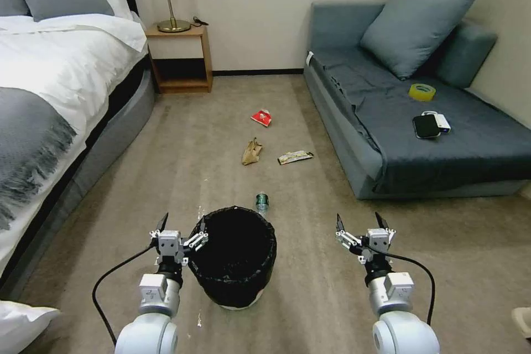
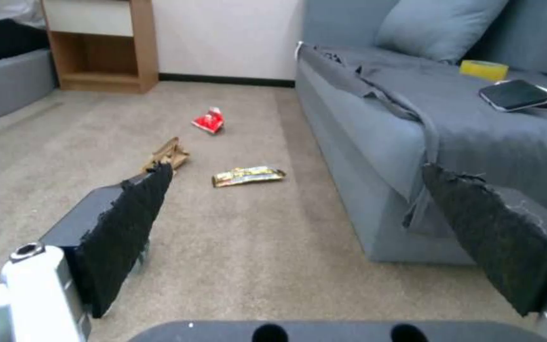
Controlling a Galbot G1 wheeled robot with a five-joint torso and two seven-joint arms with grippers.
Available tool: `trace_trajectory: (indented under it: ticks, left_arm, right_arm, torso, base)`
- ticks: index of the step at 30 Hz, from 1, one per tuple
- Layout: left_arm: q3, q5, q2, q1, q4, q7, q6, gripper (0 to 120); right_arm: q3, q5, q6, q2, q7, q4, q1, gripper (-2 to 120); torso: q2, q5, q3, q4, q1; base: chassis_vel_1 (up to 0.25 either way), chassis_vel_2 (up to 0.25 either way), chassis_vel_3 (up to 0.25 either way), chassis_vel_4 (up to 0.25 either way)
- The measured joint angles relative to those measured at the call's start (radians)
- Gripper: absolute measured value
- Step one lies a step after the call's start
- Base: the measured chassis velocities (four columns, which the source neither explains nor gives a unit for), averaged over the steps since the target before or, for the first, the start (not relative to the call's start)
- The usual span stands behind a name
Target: Pick up the trash bin, then pick up the garbage on the floor and place it into the trash bin.
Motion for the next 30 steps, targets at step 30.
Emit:
trace_trajectory:
  ticks: [30]
  left_arm:
    - [-0.025,-0.056,-0.010,0.150,-0.140,-0.112,0.018,100]
  right_arm:
    - [-0.078,-0.126,-0.020,0.034,0.155,0.136,-0.163,100]
  torso:
    - [0.000,0.0000,0.000,-0.0005,0.000]
  base:
    - [0.000,0.000,0.000,0.000]
